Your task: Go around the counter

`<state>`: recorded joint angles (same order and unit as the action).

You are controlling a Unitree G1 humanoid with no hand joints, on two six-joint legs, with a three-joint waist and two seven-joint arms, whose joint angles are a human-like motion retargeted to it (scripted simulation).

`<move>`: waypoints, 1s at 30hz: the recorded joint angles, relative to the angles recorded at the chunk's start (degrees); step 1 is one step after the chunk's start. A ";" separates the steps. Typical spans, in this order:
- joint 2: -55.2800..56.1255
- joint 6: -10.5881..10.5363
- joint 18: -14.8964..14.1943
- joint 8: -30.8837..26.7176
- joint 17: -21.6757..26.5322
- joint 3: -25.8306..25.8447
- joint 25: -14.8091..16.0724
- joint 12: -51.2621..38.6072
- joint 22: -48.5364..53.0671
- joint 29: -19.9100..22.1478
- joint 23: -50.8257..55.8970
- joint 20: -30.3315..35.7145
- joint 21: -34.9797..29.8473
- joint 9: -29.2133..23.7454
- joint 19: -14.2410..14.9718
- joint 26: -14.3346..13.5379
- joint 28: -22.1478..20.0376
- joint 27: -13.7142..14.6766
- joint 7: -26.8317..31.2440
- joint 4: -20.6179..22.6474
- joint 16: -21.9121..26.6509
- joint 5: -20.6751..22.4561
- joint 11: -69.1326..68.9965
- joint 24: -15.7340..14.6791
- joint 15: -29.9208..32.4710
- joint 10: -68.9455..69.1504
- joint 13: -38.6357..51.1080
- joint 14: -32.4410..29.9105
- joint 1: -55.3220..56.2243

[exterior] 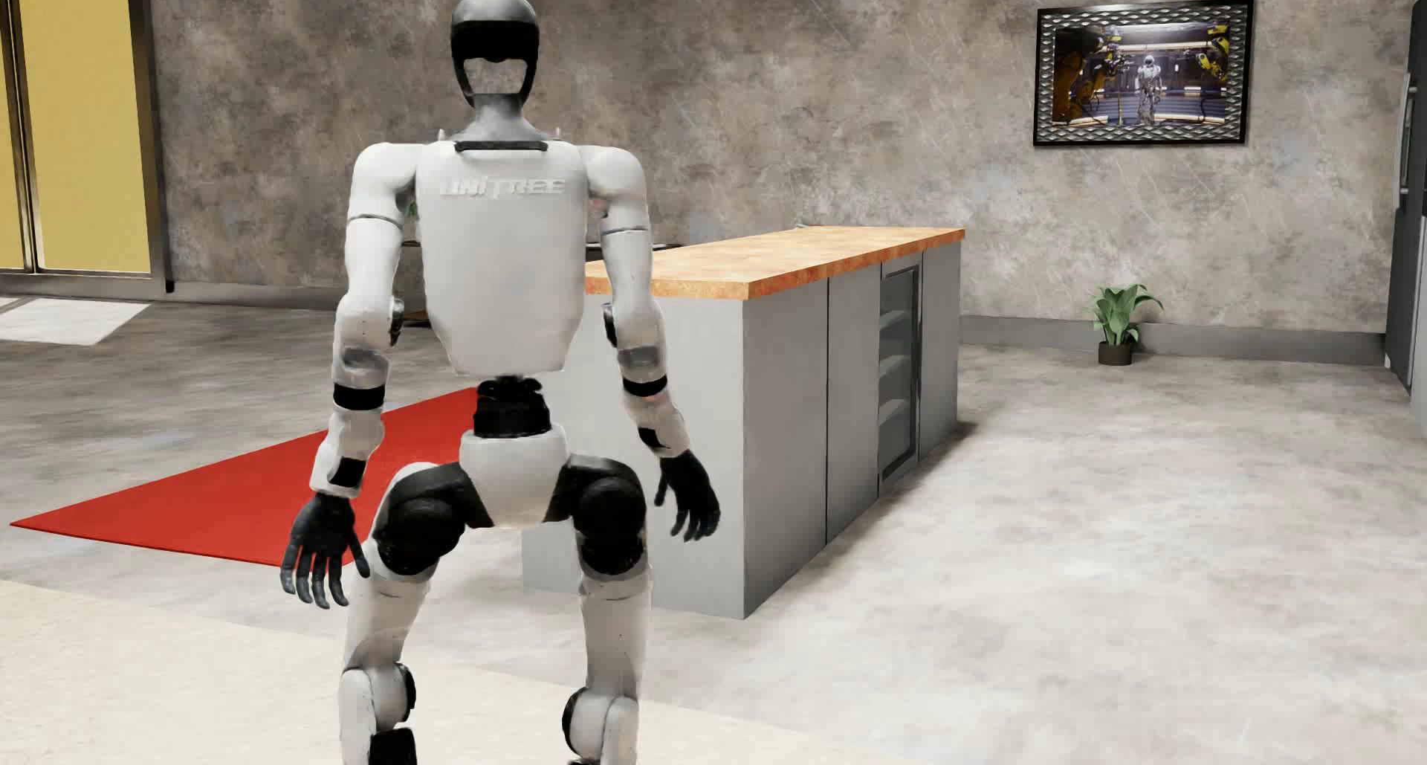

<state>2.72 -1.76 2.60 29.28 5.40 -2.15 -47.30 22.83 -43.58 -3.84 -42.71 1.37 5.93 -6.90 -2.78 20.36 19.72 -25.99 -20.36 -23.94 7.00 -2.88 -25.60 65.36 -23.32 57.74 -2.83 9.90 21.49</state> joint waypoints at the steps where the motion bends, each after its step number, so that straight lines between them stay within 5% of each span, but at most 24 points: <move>1: -1.47 0.19 -1.66 -4.03 2.64 -0.94 -0.69 1.45 -1.66 -1.55 0.46 0.44 -1.46 -0.25 0.87 -5.65 2.33 3.29 5.36 2.96 1.13 1.27 2.43 4.17 0.19 0.06 0.15 -0.33 6.27; 2: -3.23 0.51 -3.51 -7.61 5.82 -1.70 -1.43 2.58 -2.83 -2.85 1.86 -2.14 -3.68 -0.46 1.81 -8.18 4.56 6.91 10.54 6.12 1.06 1.93 5.36 5.91 0.51 -3.04 -0.57 -1.69 11.47; 3: -4.89 0.94 -6.02 -10.38 8.73 -2.28 -1.59 3.01 -3.37 -3.19 4.06 -6.96 -5.14 -0.66 2.83 -7.23 4.90 9.14 16.46 9.67 0.26 1.90 7.53 5.49 0.15 -8.68 -1.97 -2.81 15.21; 5: -6.86 2.18 -6.71 -15.38 11.75 -2.86 0.51 2.24 -4.10 -3.30 8.19 -10.86 -5.17 -1.09 4.53 -5.18 2.06 10.28 27.08 15.61 0.31 0.16 6.83 9.64 -2.22 -24.61 -5.66 -3.12 16.73; 6: -7.71 2.82 -9.91 -17.37 12.27 -2.72 1.88 1.51 -4.29 -3.62 9.27 -10.37 -4.18 -1.27 5.57 -4.02 0.10 8.99 26.75 16.64 0.89 -1.50 4.75 14.05 -3.70 -30.79 -7.46 -4.03 15.38; 7: -8.26 3.62 -10.48 -19.49 12.18 -2.55 2.53 0.53 -3.95 -3.51 9.86 -9.67 -3.30 -1.40 6.62 -3.45 -2.28 7.54 28.18 18.69 1.24 -3.64 0.25 17.69 -3.74 -32.13 -8.96 -12.65 12.73; 9: -5.90 5.56 -10.74 -21.93 10.15 -1.26 2.83 -3.73 -4.79 -0.95 10.48 -8.46 -0.72 -2.36 2.00 -1.90 -6.10 6.15 24.63 19.84 1.77 -8.35 -16.27 22.91 5.95 -23.66 -12.77 -8.00 9.33; 11: 3.10 7.83 -9.41 -20.84 3.98 -0.07 4.22 -10.90 -6.15 1.25 11.15 -8.67 2.39 -2.97 -4.95 -3.61 -7.91 5.36 19.39 20.50 2.65 -16.95 -37.45 23.31 21.30 -22.08 -15.54 -1.98 2.20; 13: 11.99 9.34 -9.04 -19.63 -2.36 1.55 2.51 -20.04 -5.37 -0.73 10.33 -7.26 1.49 -2.91 -5.43 -3.57 -9.35 5.96 16.40 20.70 4.79 -18.04 -48.73 24.91 18.72 -27.12 -18.74 0.04 -6.87; 15: 20.69 9.36 -8.94 -17.88 -5.79 3.08 -2.06 -28.17 -2.04 -3.65 10.38 -7.87 1.06 -2.23 -2.03 -4.17 -11.83 5.97 13.62 20.39 5.37 -14.61 -51.00 22.05 20.52 -32.83 -21.67 1.27 -14.93; 17: 27.61 8.61 -9.21 -15.72 -9.11 4.34 -1.73 -35.53 3.27 -3.35 10.26 -8.55 5.75 -1.63 1.68 -6.59 -14.80 4.72 10.83 20.13 5.63 -11.61 -44.01 14.33 20.92 -36.14 -22.55 3.37 -20.98; 19: 31.36 7.98 -9.66 -13.06 -10.13 5.28 -0.05 -42.10 8.15 -1.00 8.17 -6.17 10.59 -1.51 1.85 -8.48 -15.08 4.11 8.69 20.82 6.71 -10.92 -28.48 7.81 21.93 -38.18 -21.81 5.95 -25.84; 20: 31.95 7.65 -9.96 -13.30 -9.84 5.57 -0.64 -44.71 10.73 -0.20 6.61 -4.35 11.37 -1.59 3.46 -8.35 -15.02 3.93 7.91 21.34 7.08 -9.60 -17.32 4.82 23.29 -39.19 -21.27 7.31 -28.05; 22: 30.91 6.95 -10.73 -15.74 -9.02 5.78 -2.20 -47.49 17.16 1.36 4.33 0.33 11.72 -1.99 1.91 -8.89 -16.63 3.98 6.91 22.49 7.43 -6.63 7.18 -0.36 23.28 -42.03 -20.06 8.97 -32.71; 24: 31.25 6.45 -12.16 -6.42 -7.72 5.15 -3.03 -47.01 23.62 1.36 3.46 5.21 10.82 -2.69 2.53 -10.93 -16.85 5.69 6.19 23.33 7.85 -7.91 13.42 -4.18 21.55 -43.21 -19.11 8.89 -36.92; 25: 31.45 6.16 -13.25 -2.09 -7.41 5.06 -3.16 -45.34 26.17 1.11 3.48 7.24 10.28 -3.03 0.76 -11.20 -16.04 6.18 6.19 22.94 8.08 -9.05 9.00 -5.27 19.68 -41.73 -18.52 7.58 -38.74; 27: 31.13 4.94 -15.53 -0.94 -8.06 5.57 -3.33 -40.04 29.03 1.16 4.51 11.57 8.67 -3.58 -9.04 -11.44 -14.47 7.44 8.02 20.27 9.28 -8.75 0.30 -3.19 22.09 -36.62 -17.76 0.67 -40.76; 29: 30.35 3.08 -15.32 -0.98 -9.00 5.79 -4.04 -32.58 27.63 0.63 5.12 13.61 5.71 -4.10 -11.34 -9.39 -13.70 9.11 9.87 15.26 9.45 -7.21 -9.08 1.99 19.32 -18.21 -16.59 -10.09 -36.11; 30: 28.87 1.97 -12.35 -0.94 -9.10 5.55 -4.63 -29.08 24.62 -0.40 5.43 14.13 3.80 -4.38 -11.30 -8.18 -13.27 9.87 11.46 12.21 9.17 -5.29 -11.74 6.16 15.60 -5.46 -15.42 -16.15 -30.72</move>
<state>31.58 0.20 -9.75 28.34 -3.70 3.40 -51.93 -6.25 -18.96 -4.24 -37.28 15.51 9.73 -11.28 -14.08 12.18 6.45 -16.13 -8.89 -11.73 16.16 -8.17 -37.34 71.52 -7.72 52.28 -18.24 -6.25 -9.23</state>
